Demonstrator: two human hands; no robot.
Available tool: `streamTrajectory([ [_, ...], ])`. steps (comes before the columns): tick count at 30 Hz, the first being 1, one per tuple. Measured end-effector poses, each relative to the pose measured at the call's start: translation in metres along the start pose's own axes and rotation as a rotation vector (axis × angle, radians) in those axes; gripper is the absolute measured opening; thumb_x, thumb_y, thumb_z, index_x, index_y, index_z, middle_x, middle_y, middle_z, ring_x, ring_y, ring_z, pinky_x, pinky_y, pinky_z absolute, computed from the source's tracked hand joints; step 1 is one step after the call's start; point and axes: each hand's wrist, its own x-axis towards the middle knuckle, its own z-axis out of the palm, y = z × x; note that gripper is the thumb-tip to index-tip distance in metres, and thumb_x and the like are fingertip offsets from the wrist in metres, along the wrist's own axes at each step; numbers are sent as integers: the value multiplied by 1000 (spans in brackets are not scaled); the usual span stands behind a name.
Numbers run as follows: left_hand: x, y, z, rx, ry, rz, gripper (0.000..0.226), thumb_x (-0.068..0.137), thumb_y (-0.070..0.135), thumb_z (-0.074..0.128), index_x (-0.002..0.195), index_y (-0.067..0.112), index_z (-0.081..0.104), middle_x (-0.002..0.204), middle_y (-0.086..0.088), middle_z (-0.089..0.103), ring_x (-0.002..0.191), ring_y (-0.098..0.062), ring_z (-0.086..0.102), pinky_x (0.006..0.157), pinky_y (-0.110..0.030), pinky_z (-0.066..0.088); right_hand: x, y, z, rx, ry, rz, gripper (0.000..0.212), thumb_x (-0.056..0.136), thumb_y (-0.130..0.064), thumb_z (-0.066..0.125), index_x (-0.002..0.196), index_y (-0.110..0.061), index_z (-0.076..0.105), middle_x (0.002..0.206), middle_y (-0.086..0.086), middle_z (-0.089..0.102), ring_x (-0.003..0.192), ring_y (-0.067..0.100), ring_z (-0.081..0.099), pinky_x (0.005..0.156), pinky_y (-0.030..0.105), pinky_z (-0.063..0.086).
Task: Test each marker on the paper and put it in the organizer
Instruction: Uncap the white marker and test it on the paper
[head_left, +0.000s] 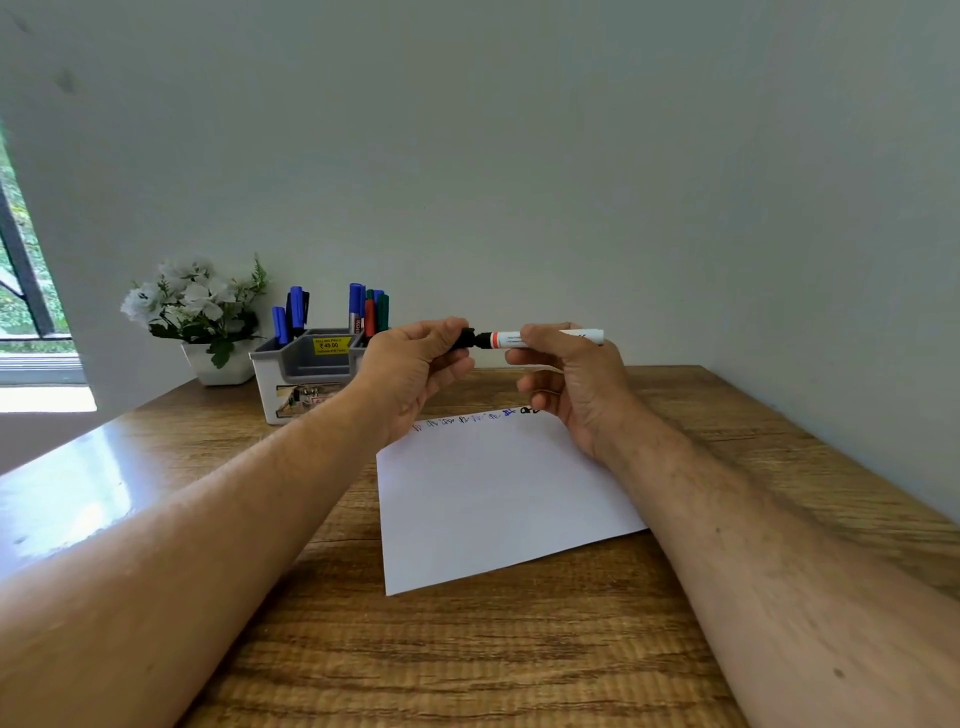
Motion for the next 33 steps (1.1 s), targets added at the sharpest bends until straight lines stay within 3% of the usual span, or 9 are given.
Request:
streamTrajectory([
  [2,1,1,-1,1,19,13,20,88,8,66,108,3,67,95,-15,74,81,-20,73,64,-25,60,0,-1,1,-4,-16,-31,8,84,-13,74,92,-16,74,78,9,74,48,20,60,41,24,45],
  [4,3,2,-3,-29,17,18,19,88,3,65,107,3,64,96,-16,74,85,-24,74,66,-25,60,0,-2,3,-13,-34,-61,17,83,-5,73,90,-20,77,74,6,71,49,21,60,41,24,45],
  [8,7,4,-6,-82,49,57,17,90,-5,59,104,1,66,103,-17,72,92,-25,73,70,-24,59,-4,-4,6,-17,-149,-29,21,85,-20,63,98,-17,80,89,11,75,59,25,68,44,24,47],
  [10,8,6,-8,-102,69,74,19,91,-7,57,103,2,68,104,-16,72,94,-23,73,71,-23,59,-5,-4,8,-59,-182,-7,27,87,-15,54,101,-16,78,91,13,77,55,23,67,44,23,48],
  [13,10,9,-10,-112,79,82,23,91,-10,56,104,4,69,105,-15,72,94,-23,73,74,-26,58,-5,-1,13,-249,-147,-12,32,87,-3,51,104,-20,73,83,11,76,40,15,52,38,21,40],
  [16,8,8,-8,-87,50,90,23,91,-9,56,103,4,70,104,-14,74,97,-24,72,77,-29,60,-4,3,18,-395,-73,-99,19,85,-13,63,100,-21,72,68,4,69,36,8,40,40,19,31],
  [20,5,3,-5,-110,12,91,17,92,3,61,105,5,70,102,-13,75,97,-25,72,78,-33,60,-5,7,21,-511,23,-251,5,84,-24,70,89,-23,68,59,-4,57,44,8,45,50,26,36],
  [24,3,2,-1,-140,24,90,18,93,2,59,105,6,71,104,-13,74,98,-24,72,73,-30,60,-10,10,26,-587,57,-357,1,86,-22,67,86,-22,66,56,-10,50,44,3,42,42,15,32],
  [33,2,2,4,-247,24,96,17,95,1,56,107,4,67,105,-16,73,100,-26,71,70,-30,60,-15,11,38,-495,105,-319,3,88,-22,67,86,-20,66,68,-2,58,58,11,48,52,26,39],
])
